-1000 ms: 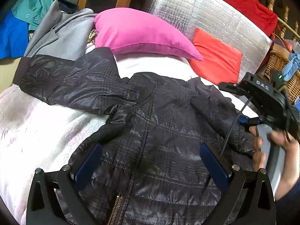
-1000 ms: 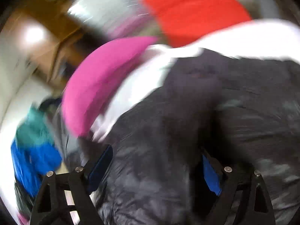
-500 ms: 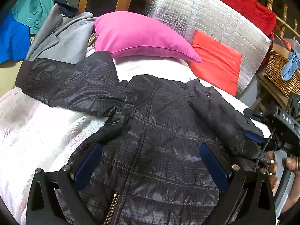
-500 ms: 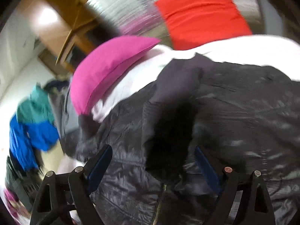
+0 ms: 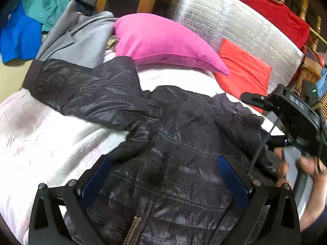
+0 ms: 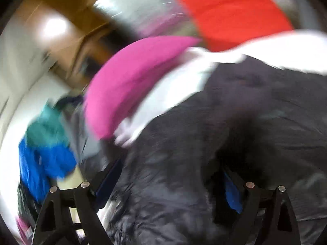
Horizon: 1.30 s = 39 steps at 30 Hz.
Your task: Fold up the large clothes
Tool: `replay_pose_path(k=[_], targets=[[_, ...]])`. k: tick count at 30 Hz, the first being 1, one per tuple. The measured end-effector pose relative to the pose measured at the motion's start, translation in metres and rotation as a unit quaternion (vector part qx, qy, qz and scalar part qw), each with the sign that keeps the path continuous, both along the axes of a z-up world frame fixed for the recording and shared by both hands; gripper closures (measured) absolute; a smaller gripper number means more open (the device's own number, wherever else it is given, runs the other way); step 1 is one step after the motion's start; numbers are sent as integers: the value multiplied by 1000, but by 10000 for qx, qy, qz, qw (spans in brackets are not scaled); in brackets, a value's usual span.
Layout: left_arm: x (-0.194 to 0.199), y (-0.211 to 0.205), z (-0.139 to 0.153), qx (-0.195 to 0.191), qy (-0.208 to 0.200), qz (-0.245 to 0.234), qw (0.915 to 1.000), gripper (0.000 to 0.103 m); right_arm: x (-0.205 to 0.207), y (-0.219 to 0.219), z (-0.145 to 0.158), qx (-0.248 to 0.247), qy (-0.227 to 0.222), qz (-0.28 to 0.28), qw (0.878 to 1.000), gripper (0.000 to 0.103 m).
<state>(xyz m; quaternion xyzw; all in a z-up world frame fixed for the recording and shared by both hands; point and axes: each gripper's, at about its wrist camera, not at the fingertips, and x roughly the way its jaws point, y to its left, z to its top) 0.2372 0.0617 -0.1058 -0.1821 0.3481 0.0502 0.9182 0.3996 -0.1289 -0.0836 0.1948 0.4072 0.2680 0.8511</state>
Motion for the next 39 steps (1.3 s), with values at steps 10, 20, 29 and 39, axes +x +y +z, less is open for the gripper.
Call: replay_pose_path(k=[10, 20, 29, 39], targets=[[-2, -4, 1, 47, -1, 5, 10000, 0, -31, -37, -9, 57, 72, -178, 9998, 10], [9, 6, -6, -489, 158, -152, 9986, 0, -107, -156, -24, 1306, 357, -1232, 9831, 10], [49, 2, -15, -1242, 538, -523, 9894, 0, -159, -231, -49, 1916, 497, -1793, 9637, 10], [128, -16, -45, -617, 1583, -514, 9841, 94, -183, -287, -36, 1769, 203, -2095, 9615, 10]])
